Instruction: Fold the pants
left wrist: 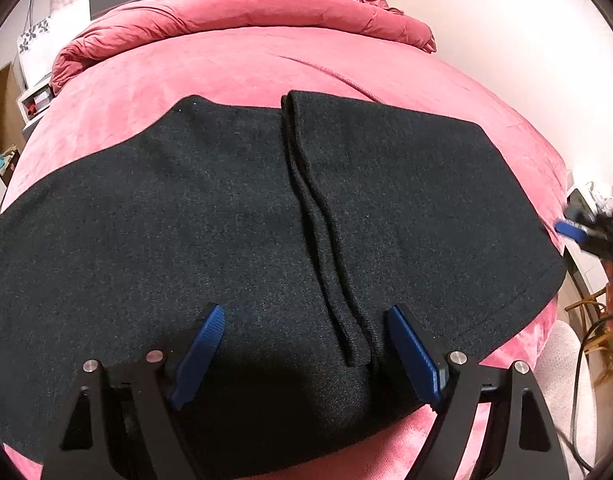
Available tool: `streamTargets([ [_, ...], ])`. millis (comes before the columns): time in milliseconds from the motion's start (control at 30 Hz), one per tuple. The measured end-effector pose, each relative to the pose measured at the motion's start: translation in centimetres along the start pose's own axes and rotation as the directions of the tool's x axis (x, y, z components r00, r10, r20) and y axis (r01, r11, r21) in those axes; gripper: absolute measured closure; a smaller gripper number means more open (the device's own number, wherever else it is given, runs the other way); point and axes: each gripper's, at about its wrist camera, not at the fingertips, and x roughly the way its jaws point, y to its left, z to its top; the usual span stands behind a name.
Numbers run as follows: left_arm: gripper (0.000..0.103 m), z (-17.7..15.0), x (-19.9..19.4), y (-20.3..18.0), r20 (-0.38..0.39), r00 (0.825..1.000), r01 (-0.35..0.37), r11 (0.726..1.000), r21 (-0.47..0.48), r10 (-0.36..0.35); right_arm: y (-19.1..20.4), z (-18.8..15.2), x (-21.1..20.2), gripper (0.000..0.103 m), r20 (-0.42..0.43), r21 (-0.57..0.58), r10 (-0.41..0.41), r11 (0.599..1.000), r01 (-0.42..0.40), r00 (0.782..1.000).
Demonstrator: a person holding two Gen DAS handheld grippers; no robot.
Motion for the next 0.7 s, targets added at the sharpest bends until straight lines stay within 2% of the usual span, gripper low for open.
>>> streamTargets([
  [167, 0.018, 0.3, 0.4, 0.1, -0.006, 1.000, 0.001, 1.000, -0.002, -0.001, -0.3, 2.4, 4.6, 0.042, -0.074, -0.003, 0.009, 1.000, -0.010, 0.997],
  [300, 0.016, 0.4, 0.6, 0.3, -0.011, 1.000, 0.004, 1.000, -0.010, -0.004, -0.3, 2.4, 7.1, 0.042, -0.108, 0.000, 0.082, 0.997, -0.082, 0.991],
  [433, 0.014, 0.4, 0.9, 0.4, -0.017, 1.000, -0.009, 1.000, -0.015, 0.009, -0.4, 2.0, 8.9, 0.042, -0.122, -0.002, 0.166, 0.986, -0.168, 0.979],
  [500, 0.013, 0.5, 1.0, 0.4, -0.021, 1.000, -0.015, 1.000, -0.022, 0.015, -0.3, 2.1, 9.5, 0.042, -0.111, 0.001, 0.179, 0.984, -0.180, 0.977],
  [600, 0.013, 0.7, 1.1, 0.6, -0.028, 1.000, -0.016, 0.999, -0.031, 0.015, 0.4, 2.4, 10.0, 0.043, -0.105, 0.001, 0.158, 0.987, -0.159, 0.982],
  [700, 0.013, 0.8, 1.1, 0.8, -0.034, 0.999, -0.010, 0.999, -0.047, 0.008, 1.5, 2.4, 9.8, 0.063, -0.127, -0.048, 0.119, 0.991, -0.126, 0.985],
])
